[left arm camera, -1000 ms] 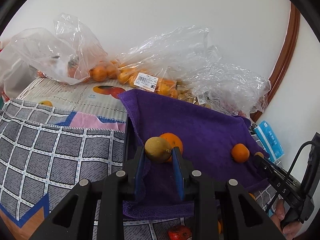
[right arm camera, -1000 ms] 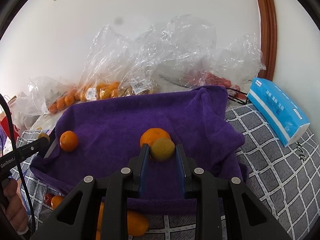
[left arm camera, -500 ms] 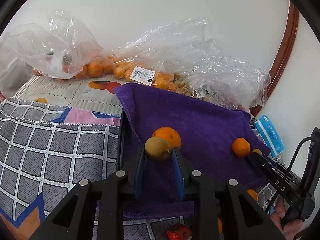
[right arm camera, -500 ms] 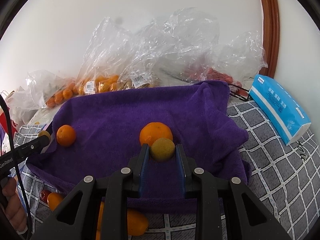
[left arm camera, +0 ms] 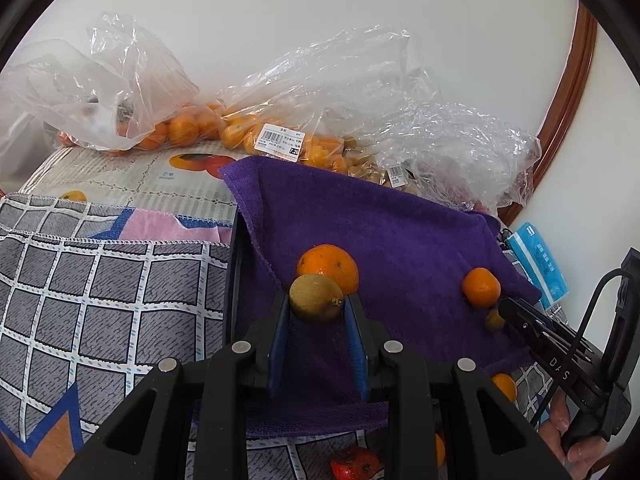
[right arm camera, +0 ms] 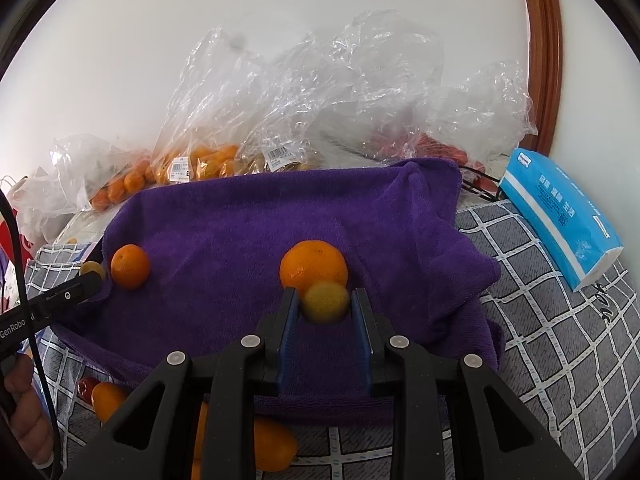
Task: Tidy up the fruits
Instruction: 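Open the right tool onto the towel while the left tool releases its small fruit there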
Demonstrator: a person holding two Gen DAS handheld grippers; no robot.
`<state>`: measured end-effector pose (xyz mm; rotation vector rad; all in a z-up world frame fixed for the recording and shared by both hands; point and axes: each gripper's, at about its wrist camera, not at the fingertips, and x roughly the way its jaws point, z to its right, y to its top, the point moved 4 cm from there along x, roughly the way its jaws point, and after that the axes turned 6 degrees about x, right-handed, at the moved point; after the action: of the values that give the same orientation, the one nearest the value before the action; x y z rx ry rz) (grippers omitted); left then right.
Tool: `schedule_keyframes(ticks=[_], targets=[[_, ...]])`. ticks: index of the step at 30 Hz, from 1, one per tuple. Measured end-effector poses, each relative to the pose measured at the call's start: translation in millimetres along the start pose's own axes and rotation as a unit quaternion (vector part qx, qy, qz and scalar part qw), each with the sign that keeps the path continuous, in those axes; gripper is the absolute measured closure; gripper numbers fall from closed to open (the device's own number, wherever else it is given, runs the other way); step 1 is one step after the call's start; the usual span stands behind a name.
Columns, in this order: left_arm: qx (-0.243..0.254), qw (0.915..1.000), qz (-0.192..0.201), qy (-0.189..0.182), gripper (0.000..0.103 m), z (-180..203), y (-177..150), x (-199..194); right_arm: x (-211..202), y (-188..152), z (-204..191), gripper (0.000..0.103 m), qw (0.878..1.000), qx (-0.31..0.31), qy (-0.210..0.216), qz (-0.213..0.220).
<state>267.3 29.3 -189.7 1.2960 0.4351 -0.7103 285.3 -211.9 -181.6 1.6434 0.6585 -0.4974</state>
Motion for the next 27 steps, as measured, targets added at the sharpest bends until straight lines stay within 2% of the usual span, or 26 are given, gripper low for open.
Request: schedule_keyframes(ticks=[16, 27], targets=[[0.001, 1.0, -0.001, -0.004, 0.076, -0.6, -0.7, 2.4, -9.0, 2.9, -0.5, 0.059, 1.0, -0.003, -0.005, 0.024], [0.004, 1.0, 0.001, -0.007, 0.077, -0.4, -1.5, 2.2, -8.8, 4.0, 1.4, 0.057, 1.0, 0.003, -0.008, 0.027]])
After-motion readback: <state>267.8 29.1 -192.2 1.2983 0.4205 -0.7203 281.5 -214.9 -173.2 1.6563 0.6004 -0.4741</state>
